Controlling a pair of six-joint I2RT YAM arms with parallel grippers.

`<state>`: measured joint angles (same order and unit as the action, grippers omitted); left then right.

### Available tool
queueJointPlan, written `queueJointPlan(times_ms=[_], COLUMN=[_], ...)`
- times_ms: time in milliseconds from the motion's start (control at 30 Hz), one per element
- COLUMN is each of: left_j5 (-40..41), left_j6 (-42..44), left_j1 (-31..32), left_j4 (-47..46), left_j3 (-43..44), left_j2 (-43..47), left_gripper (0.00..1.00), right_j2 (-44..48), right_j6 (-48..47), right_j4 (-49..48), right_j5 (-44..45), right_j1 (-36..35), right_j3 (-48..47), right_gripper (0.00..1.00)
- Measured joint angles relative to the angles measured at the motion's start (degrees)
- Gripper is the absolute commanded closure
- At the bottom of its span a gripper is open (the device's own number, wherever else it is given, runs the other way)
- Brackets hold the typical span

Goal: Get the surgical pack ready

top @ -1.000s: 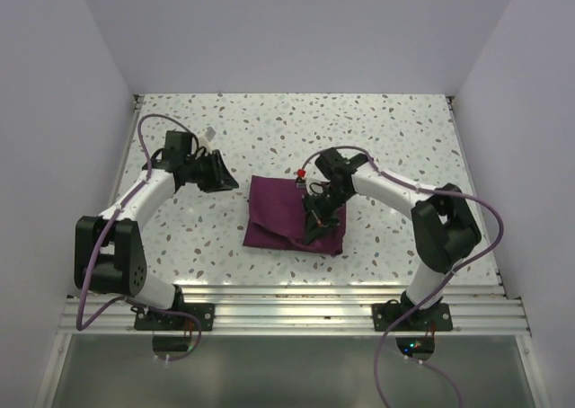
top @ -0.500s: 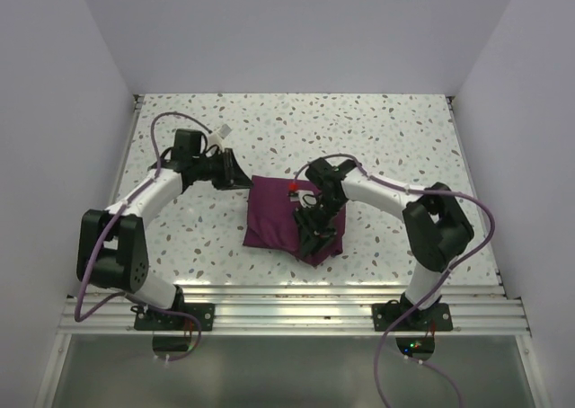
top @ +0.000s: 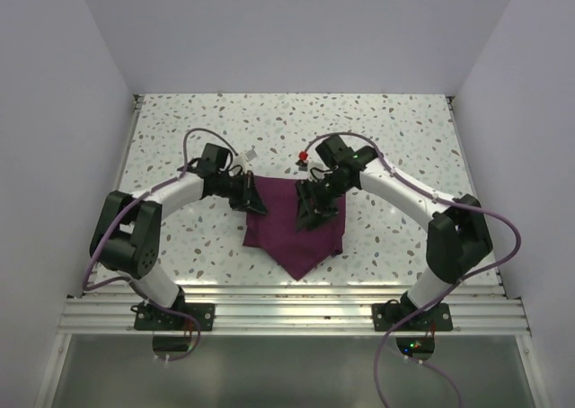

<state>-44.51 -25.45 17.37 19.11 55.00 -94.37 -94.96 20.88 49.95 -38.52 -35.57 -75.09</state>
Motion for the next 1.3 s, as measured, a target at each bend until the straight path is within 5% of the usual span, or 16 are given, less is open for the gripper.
queueJointPlan(times_ms=[67,167,367,567,700,900,1300], left_j5=[1.1,3.1,13.5,24.9,29.4,30.6,21.8], left_j6=[0.9,1.6,2.7,2.7,2.6,2.1,-2.1], left_j1=[0.0,0.0,-0.2,-3.0,-5.9,-5.5,-3.0], left_j4=[1.2,3.2,7.8,9.8,12.2,14.6,8.5], left_j3=[-0.7,-1.6,0.5,5.8,10.1,11.5,1.3], left_j2=[0.1,1.4,10.8,11.1,2.3,-10.8,-6.4], left_gripper=[1.0,1.0,1.0,1.0,1.0,1.0,1.0], right_j2=[0.0,0.5,1.4,-1.6,-7.3,-14.6,-24.5], right_j6=[0.1,1.4,2.2,2.3,2.5,2.5,3.8], right_j4=[0.8,1.3,2.8,4.6,4.6,4.1,2.7], right_j5=[2.4,5.3,13.6,20.6,24.8,27.8,23.6], right_j1=[1.8,9.1,23.6,22.4,22.1,22.0,17.5], right_j3=[0.0,0.5,1.0,1.2,0.9,-0.3,-12.8], right_gripper=[0.79,0.89,0.94,0.97,0.99,0.99,0.98])
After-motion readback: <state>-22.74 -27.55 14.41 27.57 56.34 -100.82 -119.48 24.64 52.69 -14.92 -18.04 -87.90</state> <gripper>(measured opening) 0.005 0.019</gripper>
